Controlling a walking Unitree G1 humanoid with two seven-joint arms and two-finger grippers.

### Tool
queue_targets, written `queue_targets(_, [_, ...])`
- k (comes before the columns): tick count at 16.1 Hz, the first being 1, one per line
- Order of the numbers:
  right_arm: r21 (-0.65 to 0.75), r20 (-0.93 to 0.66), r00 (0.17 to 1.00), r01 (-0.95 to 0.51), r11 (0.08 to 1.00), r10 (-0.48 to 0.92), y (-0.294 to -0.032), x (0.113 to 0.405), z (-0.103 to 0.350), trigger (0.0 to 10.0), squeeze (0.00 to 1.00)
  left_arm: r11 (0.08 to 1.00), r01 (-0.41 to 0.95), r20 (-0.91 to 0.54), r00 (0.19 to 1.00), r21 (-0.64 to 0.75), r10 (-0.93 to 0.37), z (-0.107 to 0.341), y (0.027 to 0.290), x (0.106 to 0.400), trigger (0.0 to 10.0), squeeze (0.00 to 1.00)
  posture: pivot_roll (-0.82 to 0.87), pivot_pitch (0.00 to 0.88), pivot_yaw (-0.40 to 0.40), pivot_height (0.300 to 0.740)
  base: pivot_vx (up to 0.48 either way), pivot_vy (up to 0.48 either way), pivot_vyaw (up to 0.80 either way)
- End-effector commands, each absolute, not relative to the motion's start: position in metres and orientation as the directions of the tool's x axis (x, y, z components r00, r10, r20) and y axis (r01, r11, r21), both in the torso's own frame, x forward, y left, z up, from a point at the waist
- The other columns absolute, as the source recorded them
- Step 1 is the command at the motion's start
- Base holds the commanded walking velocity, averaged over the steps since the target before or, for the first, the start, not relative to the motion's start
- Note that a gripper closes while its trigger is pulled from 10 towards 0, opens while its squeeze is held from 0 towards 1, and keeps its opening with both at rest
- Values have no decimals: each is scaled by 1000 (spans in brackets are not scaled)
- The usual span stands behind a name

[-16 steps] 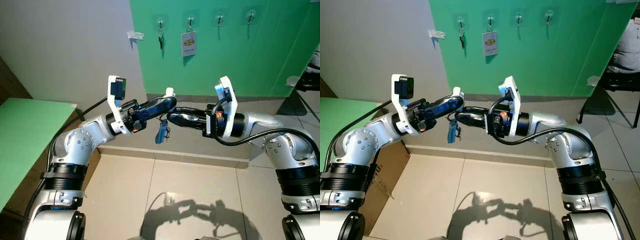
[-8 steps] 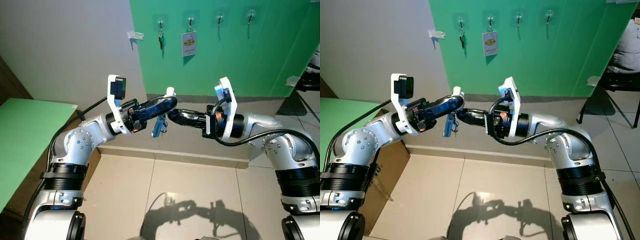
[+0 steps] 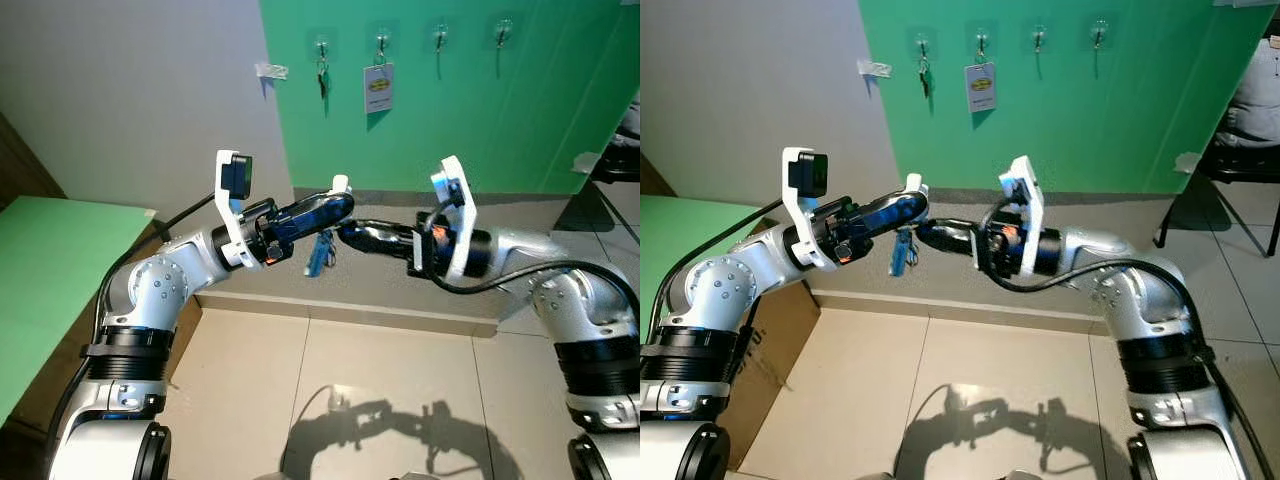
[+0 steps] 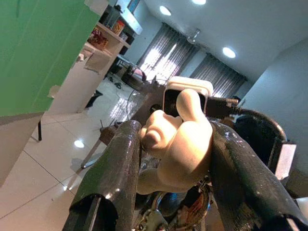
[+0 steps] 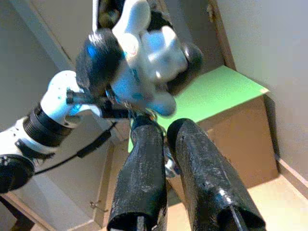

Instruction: Hang keys on a hook

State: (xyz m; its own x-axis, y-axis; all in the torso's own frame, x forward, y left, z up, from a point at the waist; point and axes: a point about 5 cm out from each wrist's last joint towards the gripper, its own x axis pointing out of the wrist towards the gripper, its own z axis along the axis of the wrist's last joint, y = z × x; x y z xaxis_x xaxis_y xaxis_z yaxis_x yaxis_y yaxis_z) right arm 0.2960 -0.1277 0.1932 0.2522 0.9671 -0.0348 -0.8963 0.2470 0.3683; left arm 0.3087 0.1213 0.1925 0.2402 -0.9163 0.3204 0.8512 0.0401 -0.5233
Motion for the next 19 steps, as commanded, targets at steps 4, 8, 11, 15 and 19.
queue_targets(4, [330, -21, 241, -914, 234, 970, -126, 294, 200, 10000, 1000, 59, 853, 300, 246, -518, -922, 193, 122, 311, 0, 0, -233, 0, 97, 740, 0, 0, 0])
queue_targets(8, [361, 18, 231, -909, 209, 973, -124, 293, 206, 10000, 0, 56, 852, 300, 244, -521, -922, 193, 123, 310, 0, 0, -232, 0, 98, 740, 0, 0, 0])
queue_targets(11, [371, 20, 197, -912, 176, 980, -126, 288, 208, 10000, 0, 55, 850, 295, 242, -524, -924, 191, 123, 310, 0, 0, -233, 0, 97, 740, 0, 0, 0])
queue_targets(15, [380, 1, 176, -911, 162, 984, -127, 283, 207, 10000, 0, 43, 852, 294, 226, -521, -929, 193, 123, 311, 0, 0, -238, 0, 98, 740, 0, 0, 0])
queue_targets(19, [383, 0, 159, -912, 147, 987, -121, 282, 206, 10000, 0, 31, 855, 297, 213, -517, -931, 195, 120, 312, 0, 0, -241, 0, 99, 740, 0, 0, 0])
